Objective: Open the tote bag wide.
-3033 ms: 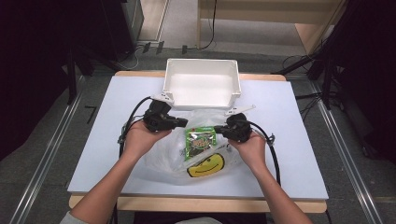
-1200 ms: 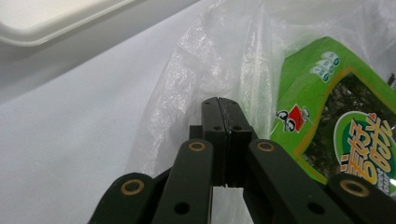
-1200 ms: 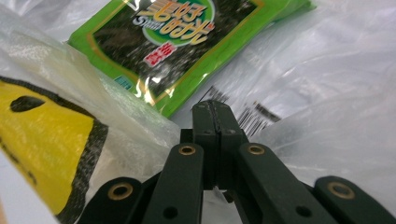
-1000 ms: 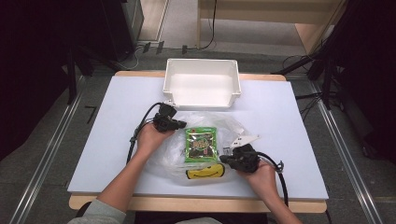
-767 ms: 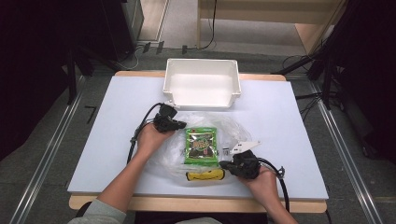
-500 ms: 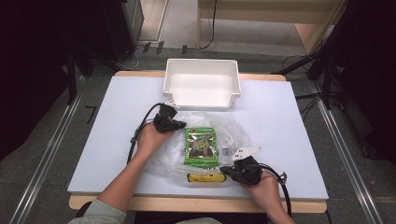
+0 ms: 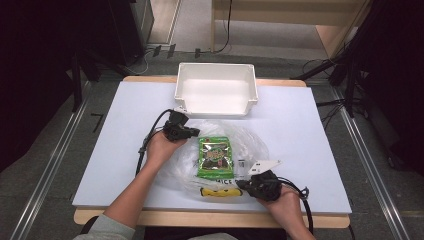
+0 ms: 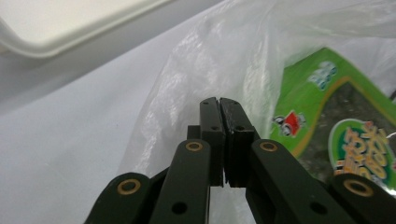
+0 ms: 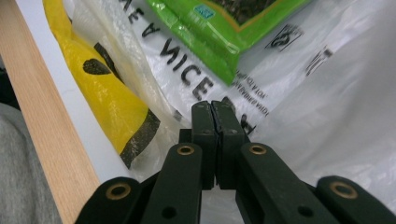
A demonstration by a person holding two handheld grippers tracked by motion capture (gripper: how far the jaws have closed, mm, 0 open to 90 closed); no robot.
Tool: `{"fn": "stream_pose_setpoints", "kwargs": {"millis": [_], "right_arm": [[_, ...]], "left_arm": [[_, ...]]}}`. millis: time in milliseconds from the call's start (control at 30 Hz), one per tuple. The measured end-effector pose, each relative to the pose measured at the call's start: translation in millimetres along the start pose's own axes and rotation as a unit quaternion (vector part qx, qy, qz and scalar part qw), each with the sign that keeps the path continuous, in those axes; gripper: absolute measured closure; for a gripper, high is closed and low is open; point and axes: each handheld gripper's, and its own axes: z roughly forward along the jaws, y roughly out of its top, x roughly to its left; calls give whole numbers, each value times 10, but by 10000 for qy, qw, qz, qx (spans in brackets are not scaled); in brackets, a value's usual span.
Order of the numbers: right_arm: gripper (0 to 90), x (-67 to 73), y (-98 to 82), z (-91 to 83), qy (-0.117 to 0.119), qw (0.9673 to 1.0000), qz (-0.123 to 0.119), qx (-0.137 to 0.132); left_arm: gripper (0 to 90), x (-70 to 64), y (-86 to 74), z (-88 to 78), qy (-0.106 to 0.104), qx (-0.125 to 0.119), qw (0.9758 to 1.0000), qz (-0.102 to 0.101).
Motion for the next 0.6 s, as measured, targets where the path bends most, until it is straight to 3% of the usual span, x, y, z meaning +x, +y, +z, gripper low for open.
{"fn": "stream_pose_setpoints", "kwargs": {"millis": [600], "right_arm": [[775, -6, 141, -125, -89, 9993, 66, -370]], "left_arm": [[773, -230, 130, -346, -367, -299, 9989, -2]]}}
